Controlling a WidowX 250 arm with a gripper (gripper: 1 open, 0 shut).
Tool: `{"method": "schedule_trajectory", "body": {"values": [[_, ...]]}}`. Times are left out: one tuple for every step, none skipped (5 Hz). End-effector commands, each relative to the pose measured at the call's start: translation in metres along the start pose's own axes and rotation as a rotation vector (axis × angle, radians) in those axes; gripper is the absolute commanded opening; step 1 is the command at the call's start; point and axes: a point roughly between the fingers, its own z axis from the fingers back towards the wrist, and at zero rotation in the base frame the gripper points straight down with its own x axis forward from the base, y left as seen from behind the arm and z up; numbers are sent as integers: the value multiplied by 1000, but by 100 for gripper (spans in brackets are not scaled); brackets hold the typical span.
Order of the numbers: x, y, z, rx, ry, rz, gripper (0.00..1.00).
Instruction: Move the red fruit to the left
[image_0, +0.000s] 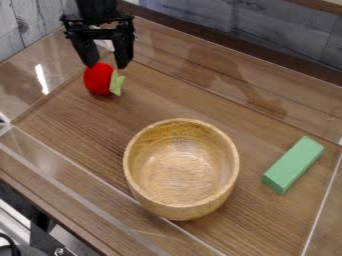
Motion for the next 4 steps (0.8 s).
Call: {"method": "schedule_trajectory", "body": {"values": [[5, -11, 18, 20, -61, -8, 100], [1, -10, 20, 26, -55, -61, 100], [-2, -7, 22, 34, -47, -116, 100], [-4, -15, 25, 40, -50, -117, 100]]}}
